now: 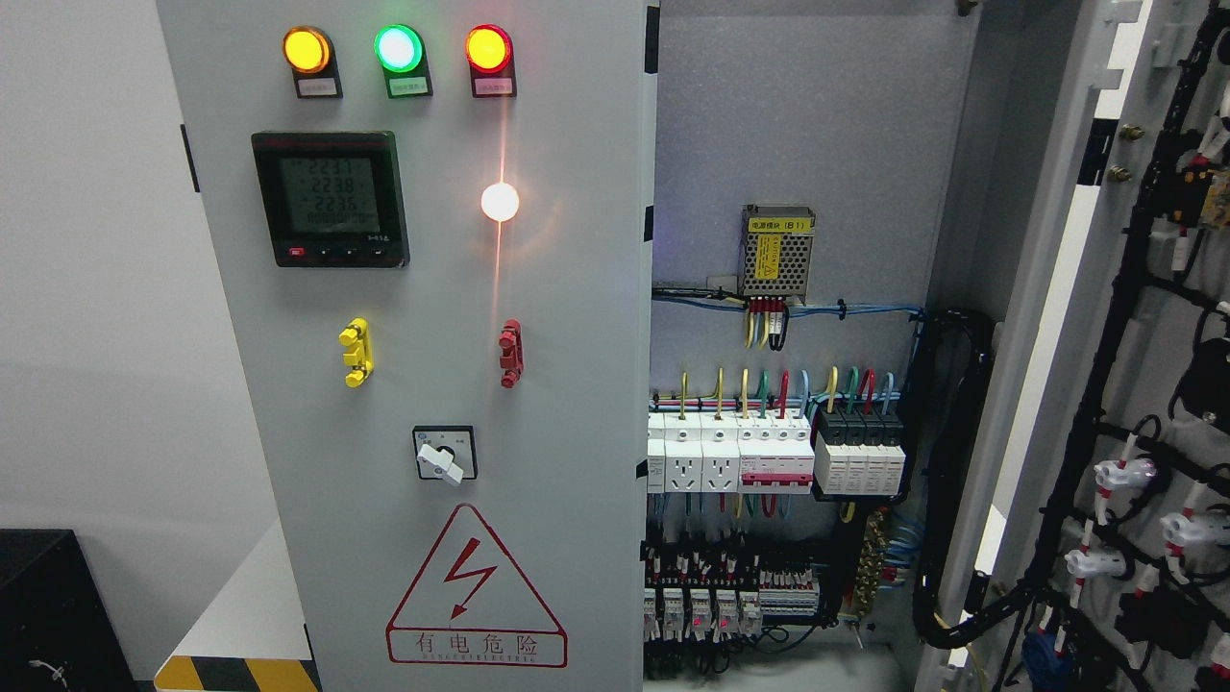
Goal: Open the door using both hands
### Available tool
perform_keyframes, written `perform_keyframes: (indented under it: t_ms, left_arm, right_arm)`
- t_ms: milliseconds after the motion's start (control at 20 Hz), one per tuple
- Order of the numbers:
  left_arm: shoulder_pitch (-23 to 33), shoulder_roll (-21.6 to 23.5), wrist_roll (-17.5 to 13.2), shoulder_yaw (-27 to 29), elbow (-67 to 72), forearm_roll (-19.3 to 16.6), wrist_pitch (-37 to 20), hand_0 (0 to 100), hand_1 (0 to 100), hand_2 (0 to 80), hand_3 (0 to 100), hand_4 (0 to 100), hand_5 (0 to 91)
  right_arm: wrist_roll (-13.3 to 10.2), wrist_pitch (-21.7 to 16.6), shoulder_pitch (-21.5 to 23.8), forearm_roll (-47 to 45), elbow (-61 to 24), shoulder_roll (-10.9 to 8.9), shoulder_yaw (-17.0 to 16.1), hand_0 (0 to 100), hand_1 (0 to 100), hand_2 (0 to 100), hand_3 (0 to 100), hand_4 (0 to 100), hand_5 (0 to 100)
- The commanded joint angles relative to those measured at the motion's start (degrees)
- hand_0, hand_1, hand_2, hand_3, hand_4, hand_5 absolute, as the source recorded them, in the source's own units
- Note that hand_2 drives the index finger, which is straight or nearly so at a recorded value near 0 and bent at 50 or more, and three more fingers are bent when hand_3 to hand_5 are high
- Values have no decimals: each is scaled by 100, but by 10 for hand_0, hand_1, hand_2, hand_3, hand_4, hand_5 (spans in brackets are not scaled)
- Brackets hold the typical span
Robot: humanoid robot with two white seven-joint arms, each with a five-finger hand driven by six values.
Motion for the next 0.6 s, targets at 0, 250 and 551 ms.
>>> perform_keyframes:
  t_ms: [0, 250, 551]
  left_arm:
    - [91, -908, -93, 879, 2600, -40, -19, 0, 0, 0, 0, 0, 0]
    - [451, -934, -93, 1013, 2662, -49, -19, 0, 0, 0, 0, 0, 0]
    - [811, -1005, -84, 1022, 2705, -49, -28, 0, 0, 0, 0, 0, 0]
  right_arm:
    - [-4, 1, -9, 0, 0, 1, -62, 0, 0, 0, 0, 0, 0]
    - [-4, 1, 9, 0, 0, 1, -62, 0, 0, 0, 0, 0, 0]
    - [-4, 1, 8, 0, 0, 1, -62, 0, 0, 0, 0, 0, 0]
